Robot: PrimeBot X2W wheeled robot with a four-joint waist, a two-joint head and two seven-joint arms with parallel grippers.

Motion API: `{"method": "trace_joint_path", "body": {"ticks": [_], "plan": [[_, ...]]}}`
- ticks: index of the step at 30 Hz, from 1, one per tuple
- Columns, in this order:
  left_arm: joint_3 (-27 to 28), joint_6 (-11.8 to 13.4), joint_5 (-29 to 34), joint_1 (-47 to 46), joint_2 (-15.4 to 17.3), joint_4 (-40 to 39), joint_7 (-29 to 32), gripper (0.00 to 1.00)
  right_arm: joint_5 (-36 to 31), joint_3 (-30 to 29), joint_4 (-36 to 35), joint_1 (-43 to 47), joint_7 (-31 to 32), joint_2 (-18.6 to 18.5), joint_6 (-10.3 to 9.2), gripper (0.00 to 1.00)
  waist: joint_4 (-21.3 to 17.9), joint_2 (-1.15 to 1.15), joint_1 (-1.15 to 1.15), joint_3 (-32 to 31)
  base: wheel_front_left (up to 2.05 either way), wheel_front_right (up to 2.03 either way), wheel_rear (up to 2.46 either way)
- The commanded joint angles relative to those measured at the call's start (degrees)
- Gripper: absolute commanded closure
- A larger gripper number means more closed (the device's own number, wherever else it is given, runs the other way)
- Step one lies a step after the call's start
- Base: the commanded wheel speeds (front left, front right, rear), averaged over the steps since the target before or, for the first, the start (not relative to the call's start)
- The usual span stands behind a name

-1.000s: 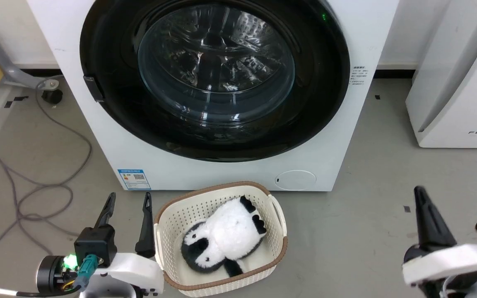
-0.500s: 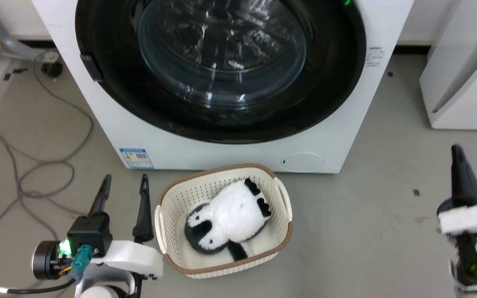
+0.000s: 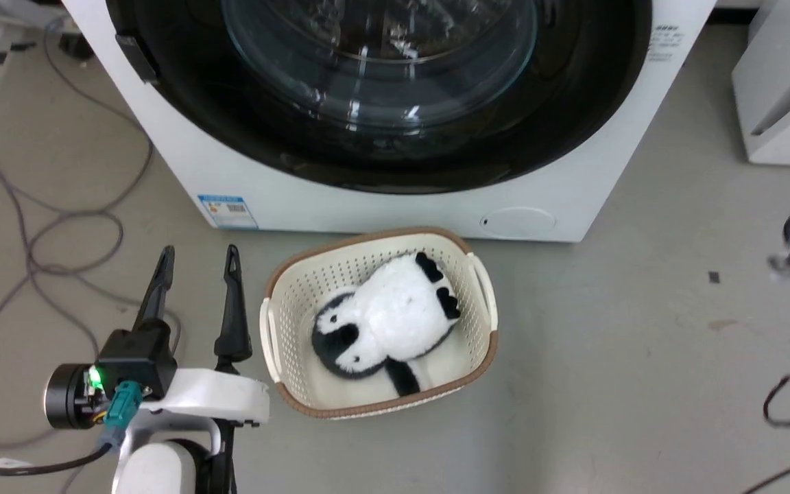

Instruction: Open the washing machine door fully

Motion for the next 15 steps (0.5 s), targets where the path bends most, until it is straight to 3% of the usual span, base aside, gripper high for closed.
{"method": "trace_joint_path", "body": {"ticks": [1,15], "plan": [[0.0,0.4,-0.3,-1.3,0.0,-0.4,-0.7,0.0,2.4,0.0,2.2,-3.6,0.5,-1.2,0.04,1.0,0.5,0.0,-0.01,1.2,0.0,0.0,0.0],[-0.4,1.5,-1.5,-3.5,0.0,-0.9,-2.3,0.0,8.5,4.6,13.2,-19.7,3.8,-4.6,0.04,1.0,2.5,0.0,-0.01,5.6,0.0,0.0,0.0]]}}
